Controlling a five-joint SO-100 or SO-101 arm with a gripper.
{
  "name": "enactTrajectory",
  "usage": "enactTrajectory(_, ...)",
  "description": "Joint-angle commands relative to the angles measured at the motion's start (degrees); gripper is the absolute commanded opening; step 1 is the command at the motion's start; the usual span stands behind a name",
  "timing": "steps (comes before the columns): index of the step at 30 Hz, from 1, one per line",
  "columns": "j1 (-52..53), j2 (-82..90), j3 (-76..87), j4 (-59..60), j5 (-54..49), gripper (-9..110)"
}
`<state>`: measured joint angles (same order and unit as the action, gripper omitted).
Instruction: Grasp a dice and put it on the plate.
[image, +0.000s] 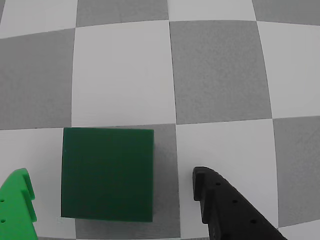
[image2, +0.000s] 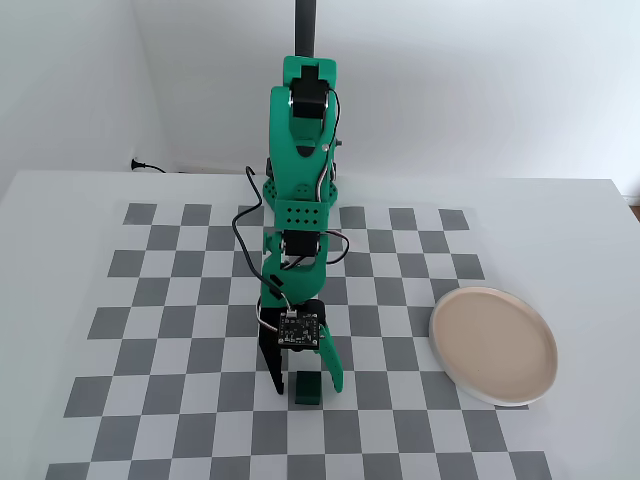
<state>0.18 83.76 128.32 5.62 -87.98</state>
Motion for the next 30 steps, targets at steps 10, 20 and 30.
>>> enactTrajectory(10, 0.6, 4.6, -2.2, 0.4, -0.8, 1)
enactTrajectory(20, 0.6, 5.4, -2.2, 0.9, -1.1, -4)
enactTrajectory(30, -0.3, 11.6, -2.3, 3.0, -0.9, -4)
